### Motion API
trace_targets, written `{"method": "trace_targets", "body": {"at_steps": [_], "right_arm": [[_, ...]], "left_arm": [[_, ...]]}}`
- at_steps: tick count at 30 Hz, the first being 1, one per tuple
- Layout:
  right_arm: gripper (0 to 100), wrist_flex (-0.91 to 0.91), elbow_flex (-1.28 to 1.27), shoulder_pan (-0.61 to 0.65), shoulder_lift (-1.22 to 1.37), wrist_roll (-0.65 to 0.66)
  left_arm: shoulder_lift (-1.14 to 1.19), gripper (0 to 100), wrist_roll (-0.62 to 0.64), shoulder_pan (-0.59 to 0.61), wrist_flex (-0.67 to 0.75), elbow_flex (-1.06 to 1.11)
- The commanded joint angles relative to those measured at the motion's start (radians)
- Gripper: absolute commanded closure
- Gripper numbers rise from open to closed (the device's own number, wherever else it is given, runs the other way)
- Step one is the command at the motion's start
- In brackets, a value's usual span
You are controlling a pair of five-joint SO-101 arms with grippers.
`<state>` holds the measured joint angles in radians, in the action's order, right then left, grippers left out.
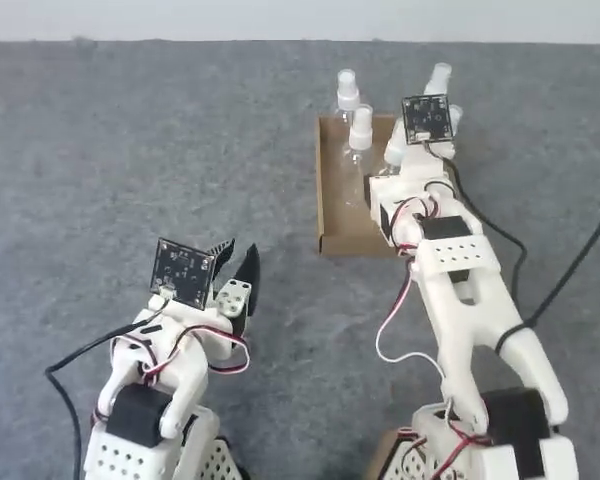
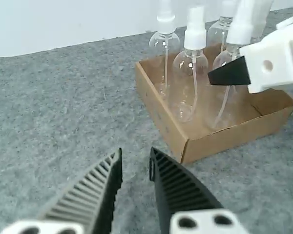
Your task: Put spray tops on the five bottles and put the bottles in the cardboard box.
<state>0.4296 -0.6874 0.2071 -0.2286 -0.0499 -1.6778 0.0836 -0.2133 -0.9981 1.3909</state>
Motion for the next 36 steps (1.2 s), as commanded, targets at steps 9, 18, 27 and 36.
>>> {"method": "trace_targets", "body": {"at_steps": [9, 18, 27, 36], "right_arm": [[98.7, -0.027, 0.009, -0.01, 0.053, -0.014], [96.9, -0.025, 0.009, -0.01, 0.053, -0.014], [76.9, -0.016, 0.005, -0.004, 0.053, -0.014], [76.3, -0.016, 0.008, -0.002, 0.05, -0.014]], "left_arm": [[-0.012, 92, 0.005, 0.002, 0.025, -0.008], [-0.012, 92, 0.005, 0.002, 0.025, -0.008], [-0.012, 92, 0.005, 0.002, 0.026, 0.004], [-0.012, 92, 0.005, 0.002, 0.028, 0.005]]}}
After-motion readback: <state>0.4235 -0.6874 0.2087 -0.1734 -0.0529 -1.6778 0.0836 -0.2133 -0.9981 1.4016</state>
